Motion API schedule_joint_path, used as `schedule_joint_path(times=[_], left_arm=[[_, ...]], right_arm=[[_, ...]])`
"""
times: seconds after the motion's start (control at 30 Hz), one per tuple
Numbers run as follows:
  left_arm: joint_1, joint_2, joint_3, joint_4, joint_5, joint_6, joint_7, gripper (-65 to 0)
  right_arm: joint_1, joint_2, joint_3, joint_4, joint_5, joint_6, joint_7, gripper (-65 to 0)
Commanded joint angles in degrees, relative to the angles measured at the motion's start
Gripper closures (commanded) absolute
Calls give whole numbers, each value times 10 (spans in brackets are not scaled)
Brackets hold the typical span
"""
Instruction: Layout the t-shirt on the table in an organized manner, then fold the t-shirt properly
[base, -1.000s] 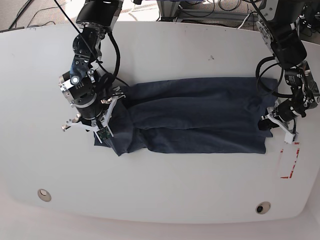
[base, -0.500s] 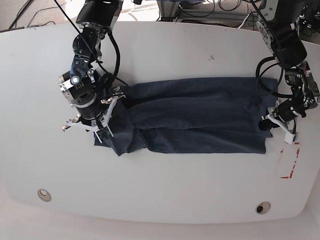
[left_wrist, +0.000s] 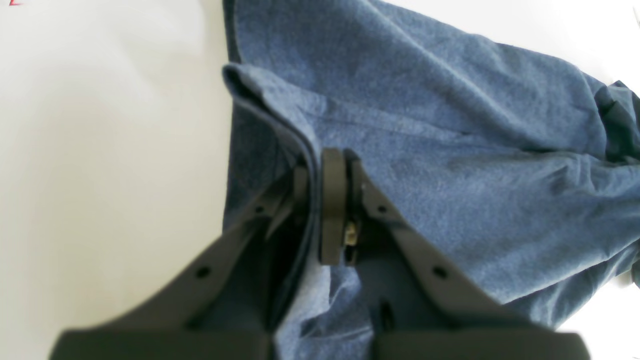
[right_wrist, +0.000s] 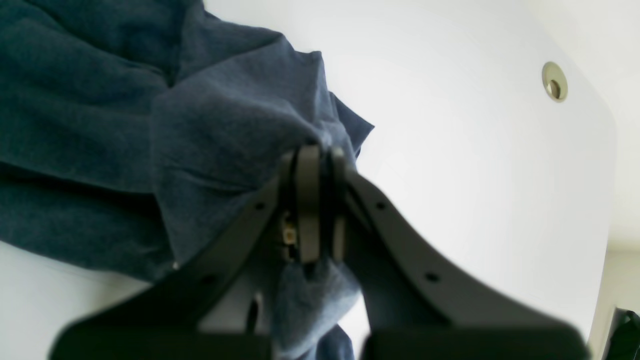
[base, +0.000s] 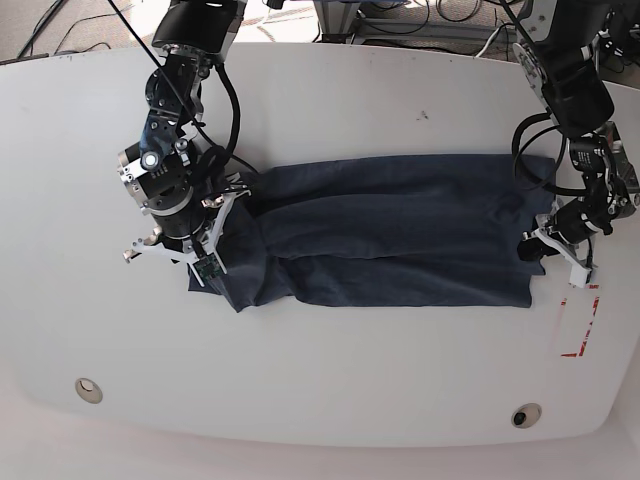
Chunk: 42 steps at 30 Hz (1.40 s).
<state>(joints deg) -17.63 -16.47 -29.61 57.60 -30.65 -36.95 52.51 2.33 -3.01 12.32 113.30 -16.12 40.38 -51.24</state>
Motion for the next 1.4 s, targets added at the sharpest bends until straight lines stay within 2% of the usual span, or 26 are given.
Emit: schedule_joint_path(times=[0.0, 0.13, 0.23, 0.87, 1.1, 1.37], left_arm=[[-12, -11, -1, 13, -11, -4, -2, -43], [-12, -11, -2, 13, -11, -5, 20, -162], [-12, -11, -3, 13, -12, -5, 20, -208], [-14, -9, -2, 17, -12, -5, 15, -208], [-10, -8, -2, 95, -12, -5, 49, -210], [-13, -6, -2, 101, -11, -1, 55, -211]], right_arm=[[11, 1, -1, 10, 4, -4, 13, 0], [12, 2, -1, 10, 4, -4, 13, 0], [13, 2, -1, 10, 4, -4, 13, 0], [14, 2, -1, 10, 4, -4, 13, -2], [14, 4, -1, 10, 4, -4, 13, -2], [14, 2, -1, 10, 6, -4, 13, -2]])
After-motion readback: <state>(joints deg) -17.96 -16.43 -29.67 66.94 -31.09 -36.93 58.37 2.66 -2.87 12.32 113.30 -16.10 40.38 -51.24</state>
